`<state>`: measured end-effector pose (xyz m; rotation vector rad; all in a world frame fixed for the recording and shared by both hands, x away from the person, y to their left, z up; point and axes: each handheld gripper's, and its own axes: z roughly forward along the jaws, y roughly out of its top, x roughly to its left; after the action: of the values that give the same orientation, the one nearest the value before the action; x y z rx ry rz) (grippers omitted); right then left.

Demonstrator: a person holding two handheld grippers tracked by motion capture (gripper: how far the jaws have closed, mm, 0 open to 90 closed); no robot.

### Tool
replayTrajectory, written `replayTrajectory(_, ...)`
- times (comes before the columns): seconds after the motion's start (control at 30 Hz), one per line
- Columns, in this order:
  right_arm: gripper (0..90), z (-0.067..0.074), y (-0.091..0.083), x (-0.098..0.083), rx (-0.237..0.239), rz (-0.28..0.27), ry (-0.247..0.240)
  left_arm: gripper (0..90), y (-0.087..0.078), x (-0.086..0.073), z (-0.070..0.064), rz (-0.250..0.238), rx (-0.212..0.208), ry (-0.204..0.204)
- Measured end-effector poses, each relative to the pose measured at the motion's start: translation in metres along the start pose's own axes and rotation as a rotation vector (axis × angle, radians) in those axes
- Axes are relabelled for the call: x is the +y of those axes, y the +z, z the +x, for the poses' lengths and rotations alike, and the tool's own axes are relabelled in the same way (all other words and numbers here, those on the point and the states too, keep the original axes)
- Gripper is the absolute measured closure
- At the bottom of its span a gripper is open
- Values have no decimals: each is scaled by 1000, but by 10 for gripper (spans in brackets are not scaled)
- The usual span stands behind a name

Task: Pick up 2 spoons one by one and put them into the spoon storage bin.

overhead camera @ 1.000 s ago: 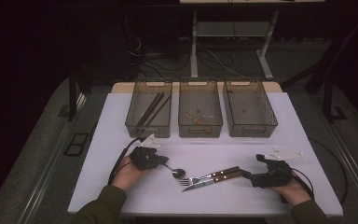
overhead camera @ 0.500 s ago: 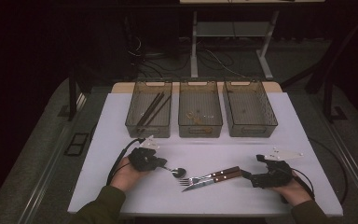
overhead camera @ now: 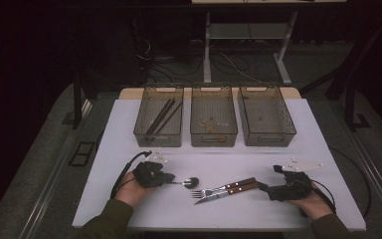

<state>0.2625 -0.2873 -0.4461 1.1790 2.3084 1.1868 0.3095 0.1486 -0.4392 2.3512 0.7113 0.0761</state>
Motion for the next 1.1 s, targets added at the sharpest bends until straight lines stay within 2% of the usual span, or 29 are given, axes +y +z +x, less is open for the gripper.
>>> replayTrajectory(0.1, 107, 0, 0, 0, 1, 0, -2, 900, -2, -2, -3, -3, -10, -9)
replayTrajectory(0.23, 107, 0, 0, 0, -2, 1, -3, 900, -3, -3, -7, 0, -17, -1)
replayTrajectory(0.33, 107, 0, 0, 0, -2, 1, -1, 900, -3, -2, -6, -8, 35, 22)
replayTrajectory(0.37, 107, 0, 0, 0, -3, 1, -2, 900, -2, -2, -4, -11, 42, 23)
replayTrajectory(0.4, 107, 0, 0, 0, -3, 2, -6, 900, -2, -2, -3, -13, 46, 1)
replayTrajectory(0.5, 107, 0, 1, 0, -1, 5, -6, 900, -1, -3, 1, -4, 31, 1)
replayTrajectory(0.63, 107, 0, 0, 0, -3, 3, -6, 900, -1, -3, -2, 5, 26, 8)
replayTrajectory(0.97, 107, 0, 0, 0, -3, 2, -6, 900, -3, -5, -12, 34, -25, 8)
replayTrajectory(1.1, 107, 0, 0, 0, -3, 2, -7, 900, -3, -5, -12, 30, -34, 7)
